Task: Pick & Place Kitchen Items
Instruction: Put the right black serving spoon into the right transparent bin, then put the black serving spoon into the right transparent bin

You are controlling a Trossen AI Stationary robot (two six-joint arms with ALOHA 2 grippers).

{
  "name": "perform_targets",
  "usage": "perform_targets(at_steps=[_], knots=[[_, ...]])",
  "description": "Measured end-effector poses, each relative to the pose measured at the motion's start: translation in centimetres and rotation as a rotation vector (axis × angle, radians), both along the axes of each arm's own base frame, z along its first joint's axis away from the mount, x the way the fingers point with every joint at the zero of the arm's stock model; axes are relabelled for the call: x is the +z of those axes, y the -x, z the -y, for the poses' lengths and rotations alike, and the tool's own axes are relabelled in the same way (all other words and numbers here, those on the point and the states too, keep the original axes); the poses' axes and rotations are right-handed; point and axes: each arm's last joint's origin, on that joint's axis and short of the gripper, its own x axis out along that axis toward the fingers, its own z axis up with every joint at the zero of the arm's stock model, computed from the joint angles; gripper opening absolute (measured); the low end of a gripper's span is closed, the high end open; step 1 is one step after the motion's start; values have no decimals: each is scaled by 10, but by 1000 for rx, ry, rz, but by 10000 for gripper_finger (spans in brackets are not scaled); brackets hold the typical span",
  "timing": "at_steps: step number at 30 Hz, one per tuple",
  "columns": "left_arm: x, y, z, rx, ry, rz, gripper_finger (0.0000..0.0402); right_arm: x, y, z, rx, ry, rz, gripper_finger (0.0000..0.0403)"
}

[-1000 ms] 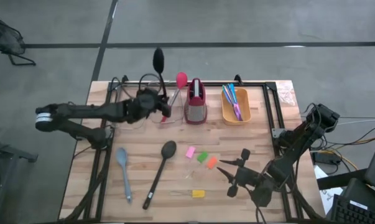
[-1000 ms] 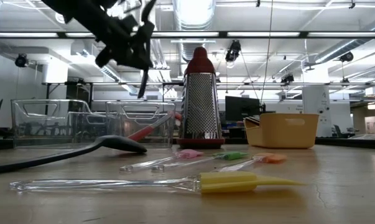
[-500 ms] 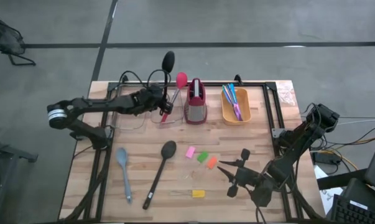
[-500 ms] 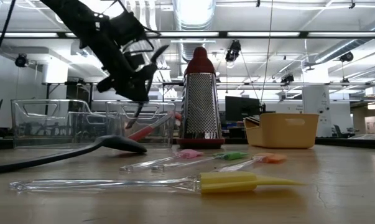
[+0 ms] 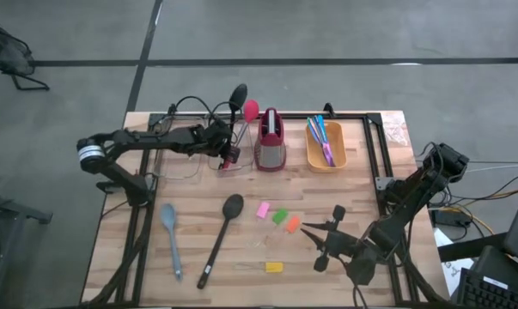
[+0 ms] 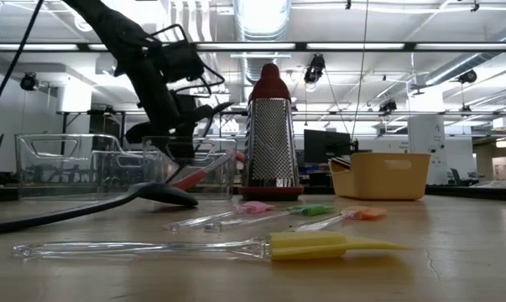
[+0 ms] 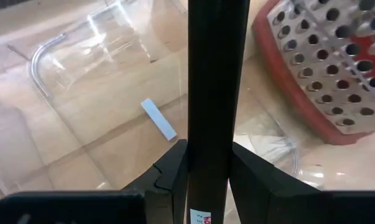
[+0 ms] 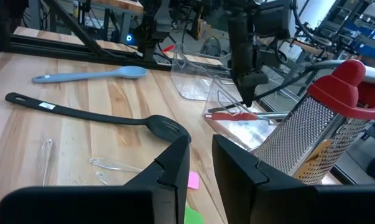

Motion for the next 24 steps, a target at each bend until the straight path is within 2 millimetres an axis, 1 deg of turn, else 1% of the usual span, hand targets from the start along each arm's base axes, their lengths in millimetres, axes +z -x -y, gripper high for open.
perform_targets(at_steps=[5,9,18,24], knots=[[-7,-2,-1,15,22,-21,101,-1,0,0,-1,-4,2,83],[-9,-1,-1,18,31,-35,105,-2,0,1,-4,-12,4,95],[-10,-1,-1,8,40,-43,144,-3,1,1,-5,-11,3,113],[-7,0,0,-7,29,-37,163,-3,1,1,-8,-22,7,119]])
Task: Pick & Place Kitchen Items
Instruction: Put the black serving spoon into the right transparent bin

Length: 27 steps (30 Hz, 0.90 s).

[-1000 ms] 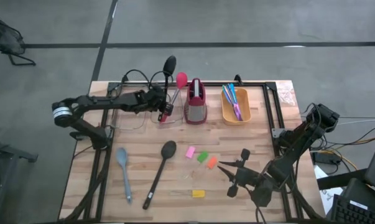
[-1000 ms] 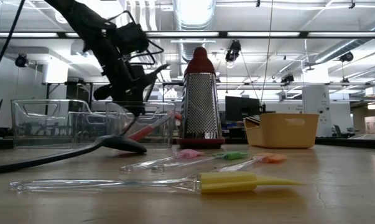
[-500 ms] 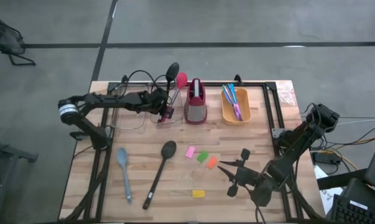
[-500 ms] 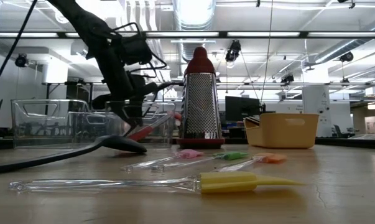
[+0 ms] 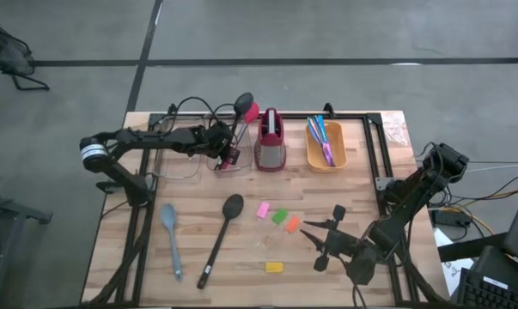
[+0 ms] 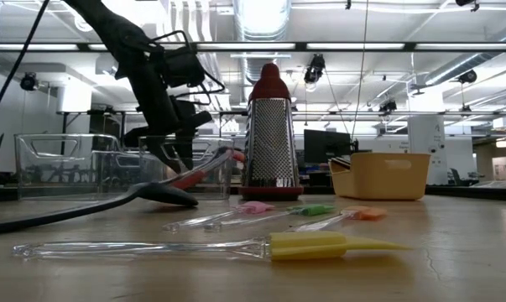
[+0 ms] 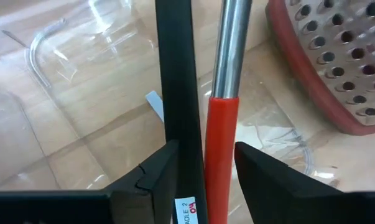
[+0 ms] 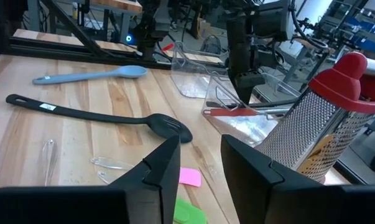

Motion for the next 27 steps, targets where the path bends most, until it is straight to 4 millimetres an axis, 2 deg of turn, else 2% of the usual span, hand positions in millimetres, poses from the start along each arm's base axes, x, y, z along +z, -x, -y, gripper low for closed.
perform_targets(at_steps=[7,11,18,22,27], knots=[[25,7,7,-48,-61,68,171,0,0,0,0,1,-1,123],[47,12,26,-120,-106,135,170,0,0,0,-1,1,-1,114],[66,6,94,-297,-106,266,170,-2,1,1,-1,4,-4,89],[64,4,140,-356,-110,277,170,-2,1,1,-4,-9,3,76],[54,7,198,-425,-107,268,170,-2,1,1,-4,-11,3,66]])
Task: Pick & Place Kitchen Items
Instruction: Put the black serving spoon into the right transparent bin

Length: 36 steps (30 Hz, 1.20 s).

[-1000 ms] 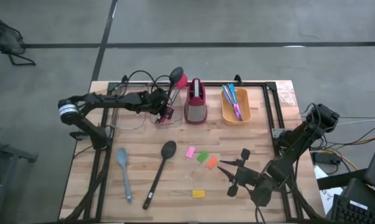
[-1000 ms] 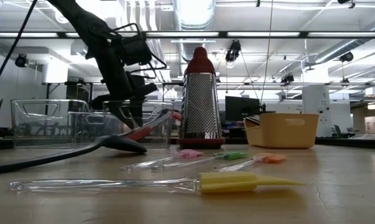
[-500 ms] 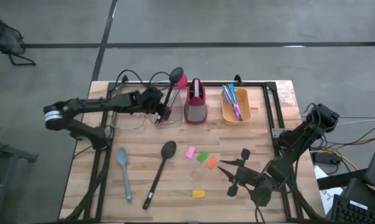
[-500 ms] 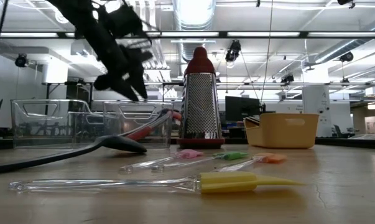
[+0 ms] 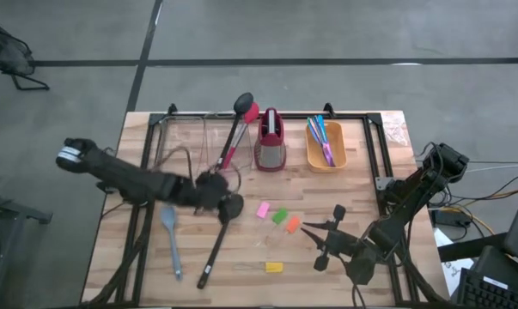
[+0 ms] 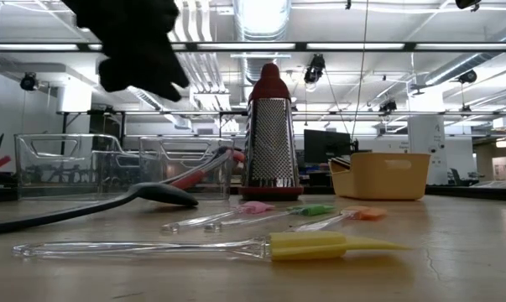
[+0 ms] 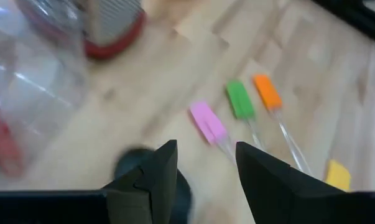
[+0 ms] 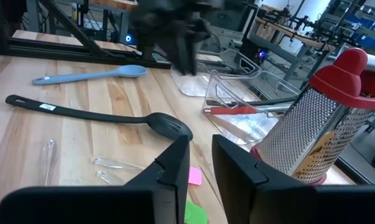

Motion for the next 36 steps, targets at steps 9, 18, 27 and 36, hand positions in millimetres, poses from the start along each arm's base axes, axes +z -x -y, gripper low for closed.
perform_targets(at_steps=[9,18,27,36], knots=[[-43,5,51,65,-41,-114,170,0,0,0,-7,-27,13,78],[-85,-3,57,113,-61,-271,170,0,0,0,-10,-60,25,112],[-90,-5,58,141,-38,-270,170,-5,2,2,-10,-53,14,142],[-98,-5,63,94,-9,-323,170,-5,1,1,-10,-58,18,157]])
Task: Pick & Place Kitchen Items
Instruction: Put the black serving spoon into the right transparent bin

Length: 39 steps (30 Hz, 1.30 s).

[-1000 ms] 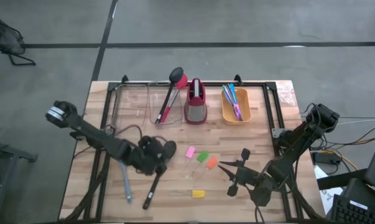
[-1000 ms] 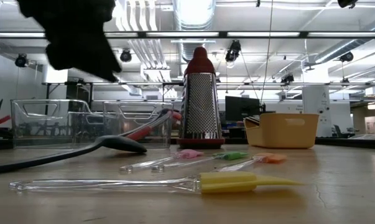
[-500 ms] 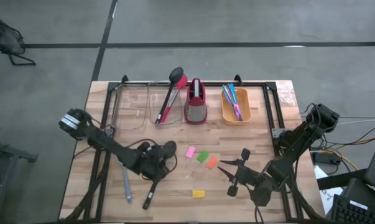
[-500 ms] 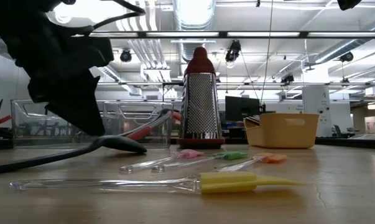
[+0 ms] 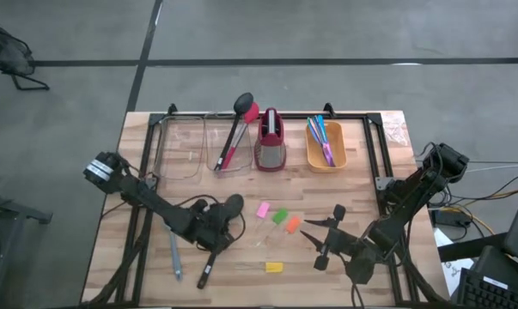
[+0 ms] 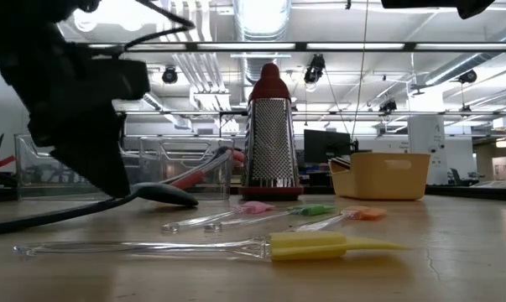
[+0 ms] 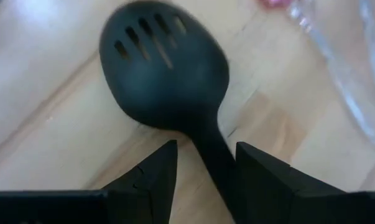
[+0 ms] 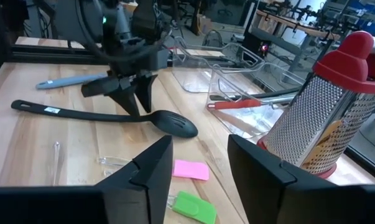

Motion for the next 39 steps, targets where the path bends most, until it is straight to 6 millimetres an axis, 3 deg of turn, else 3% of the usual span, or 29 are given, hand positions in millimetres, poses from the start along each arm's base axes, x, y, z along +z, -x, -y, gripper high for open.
perform_targets(at_steps=[15,20,30,39], knots=[[-14,-3,1,7,-45,-28,198,0,0,0,0,0,0,121],[-13,-3,0,-11,-77,-20,160,-1,0,0,2,-1,-2,106],[-7,-4,-2,-7,-145,25,28,-2,0,0,19,-17,-11,74],[-7,-4,-1,-5,-144,26,36,-2,0,0,18,-16,-12,53]])
